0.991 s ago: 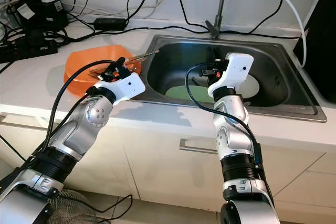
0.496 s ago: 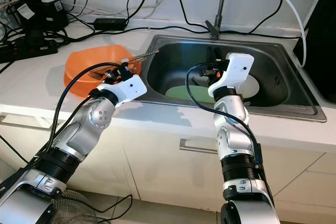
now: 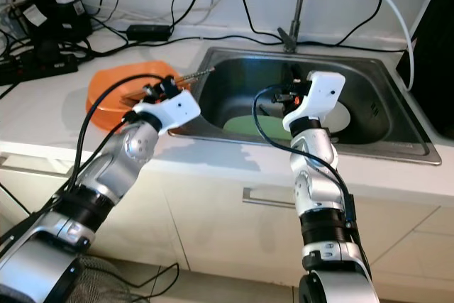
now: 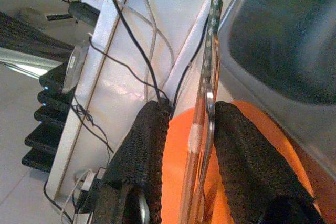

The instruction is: Kitchen organization

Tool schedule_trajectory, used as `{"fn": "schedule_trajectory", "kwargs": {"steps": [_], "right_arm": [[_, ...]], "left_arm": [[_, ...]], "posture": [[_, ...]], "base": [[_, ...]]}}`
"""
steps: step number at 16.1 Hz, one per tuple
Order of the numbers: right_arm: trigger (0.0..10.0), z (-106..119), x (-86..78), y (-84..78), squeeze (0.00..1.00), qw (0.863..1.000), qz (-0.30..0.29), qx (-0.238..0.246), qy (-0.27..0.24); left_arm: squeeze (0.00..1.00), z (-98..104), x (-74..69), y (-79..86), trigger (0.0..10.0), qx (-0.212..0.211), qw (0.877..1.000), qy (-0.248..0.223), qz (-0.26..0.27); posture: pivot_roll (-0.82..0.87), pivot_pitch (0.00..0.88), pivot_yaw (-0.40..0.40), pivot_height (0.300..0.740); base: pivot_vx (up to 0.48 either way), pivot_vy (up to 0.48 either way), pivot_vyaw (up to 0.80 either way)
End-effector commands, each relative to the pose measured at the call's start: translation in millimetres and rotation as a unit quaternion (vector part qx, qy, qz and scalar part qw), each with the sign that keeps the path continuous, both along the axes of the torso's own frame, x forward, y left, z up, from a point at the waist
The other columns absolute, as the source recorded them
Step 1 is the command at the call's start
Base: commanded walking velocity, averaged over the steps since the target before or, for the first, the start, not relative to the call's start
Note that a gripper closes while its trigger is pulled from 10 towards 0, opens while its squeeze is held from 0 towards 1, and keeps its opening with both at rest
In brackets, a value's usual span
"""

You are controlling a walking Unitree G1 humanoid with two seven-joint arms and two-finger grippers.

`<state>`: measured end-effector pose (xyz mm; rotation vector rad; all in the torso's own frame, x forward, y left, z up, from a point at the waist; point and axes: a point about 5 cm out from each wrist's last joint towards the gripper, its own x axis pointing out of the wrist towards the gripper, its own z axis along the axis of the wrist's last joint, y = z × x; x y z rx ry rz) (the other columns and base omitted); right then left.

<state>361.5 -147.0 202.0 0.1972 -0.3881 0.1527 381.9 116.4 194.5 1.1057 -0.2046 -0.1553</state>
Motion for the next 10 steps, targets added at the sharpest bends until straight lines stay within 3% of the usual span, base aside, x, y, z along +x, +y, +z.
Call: {"fn": "schedule_trajectory", "kwargs": {"steps": [1,2,4,5,10], "right_arm": [[10.0,5.7,1.6,-0.4,0.0,1.0,-0.003,-0.002,-0.008],[10.0,5.7,1.5,-0.8,0.0,1.0,-0.004,-0.003,-0.008],[10.0,6.2,1.5,-1.8,0.0,1.0,-0.005,-0.003,-0.009],[10.0,6.2,1.6,-2.2,0.0,1.0,-0.006,-0.004,-0.009],[10.0,7.2,2.3,-1.4,0.0,1.0,-0.005,-0.004,-0.01]], "left_arm": [[0.0,1.1,2.2,0.3,8.3,0.0,1.0,-0.004,0.003],[0.0,1.4,3.5,-0.4,7.9,0.001,1.0,-0.005,0.002],[0.0,1.0,5.3,-1.1,4.8,0.001,1.0,-0.005,0.002],[0.0,-0.2,5.7,-1.0,0.0,0.0,1.0,-0.002,0.002],[0.0,2.5,5.2,-1.2,0.0,-0.01,1.0,-0.007,-0.002]], "posture": [[0.09,0.003,0.017,0.74],[0.09,0.003,0.019,0.74],[0.08,0.003,0.02,0.74],[0.08,0.003,0.02,0.74],[0.09,0.001,0.018,0.74]], "base": [[0.0,0.0,0.0],[0.0,0.0,0.0],[0.0,0.0,0.0],[0.0,0.0,0.0],[0.0,0.0,0.0]]}}
